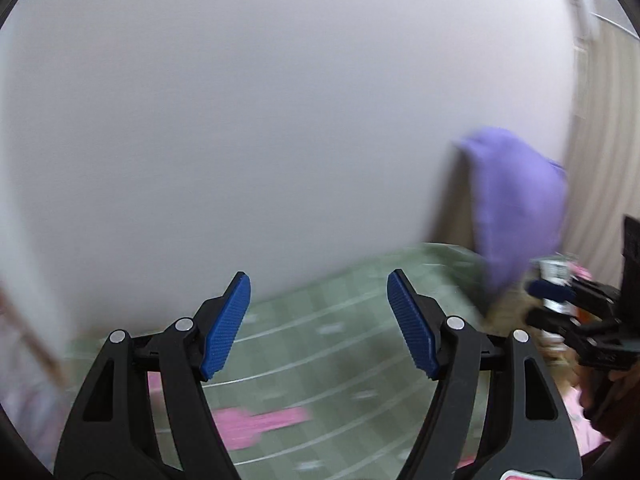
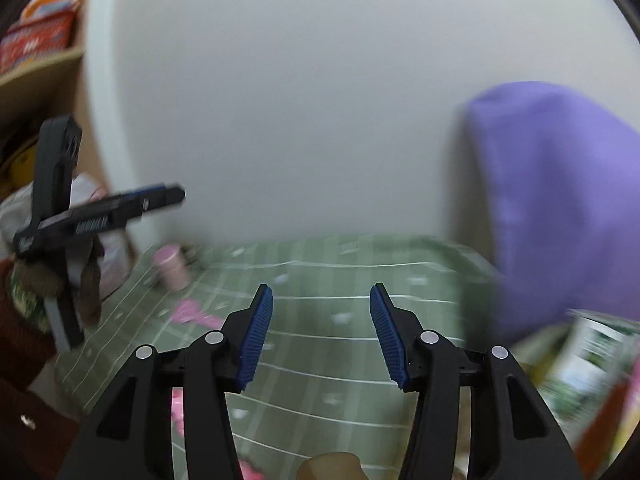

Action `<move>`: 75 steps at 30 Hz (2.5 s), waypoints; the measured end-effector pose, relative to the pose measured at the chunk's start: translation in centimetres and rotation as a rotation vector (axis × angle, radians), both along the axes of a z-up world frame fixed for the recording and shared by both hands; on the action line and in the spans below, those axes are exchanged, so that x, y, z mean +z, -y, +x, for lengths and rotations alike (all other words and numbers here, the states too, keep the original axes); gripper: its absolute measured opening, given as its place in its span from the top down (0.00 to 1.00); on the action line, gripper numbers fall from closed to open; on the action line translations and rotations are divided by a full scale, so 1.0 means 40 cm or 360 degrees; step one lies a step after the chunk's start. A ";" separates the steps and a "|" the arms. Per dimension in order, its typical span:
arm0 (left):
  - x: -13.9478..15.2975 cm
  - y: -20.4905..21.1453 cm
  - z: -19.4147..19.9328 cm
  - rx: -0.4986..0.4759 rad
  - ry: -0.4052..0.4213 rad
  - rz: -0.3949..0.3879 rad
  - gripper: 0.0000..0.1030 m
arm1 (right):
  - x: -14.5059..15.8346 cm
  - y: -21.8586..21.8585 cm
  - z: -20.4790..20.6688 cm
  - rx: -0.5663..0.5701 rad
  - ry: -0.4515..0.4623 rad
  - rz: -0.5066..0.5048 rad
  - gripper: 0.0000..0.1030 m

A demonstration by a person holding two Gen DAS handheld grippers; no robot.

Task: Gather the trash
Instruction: 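Move both open tools back over the table, then grasp the pink plastic spoon with the right tool while the left grasps the grey strip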

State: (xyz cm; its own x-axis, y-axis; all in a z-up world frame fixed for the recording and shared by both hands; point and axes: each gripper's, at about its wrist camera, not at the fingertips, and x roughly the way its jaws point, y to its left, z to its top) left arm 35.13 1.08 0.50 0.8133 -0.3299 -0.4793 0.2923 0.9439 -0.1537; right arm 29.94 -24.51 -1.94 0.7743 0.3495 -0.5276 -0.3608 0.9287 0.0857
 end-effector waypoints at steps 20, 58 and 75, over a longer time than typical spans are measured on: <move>-0.226 -0.331 0.113 0.0347 -0.0414 0.0022 0.35 | -0.220 -0.325 0.243 0.0723 -0.0418 -0.0199 0.53; -0.266 -0.225 0.254 0.0391 -0.0639 0.0439 0.51 | -0.341 -0.326 0.274 0.0720 -0.0611 -0.0241 0.62; -0.359 -0.334 0.318 0.0256 -0.0840 -0.0165 0.52 | -0.291 -0.284 0.241 0.0647 -0.0536 -0.0211 0.62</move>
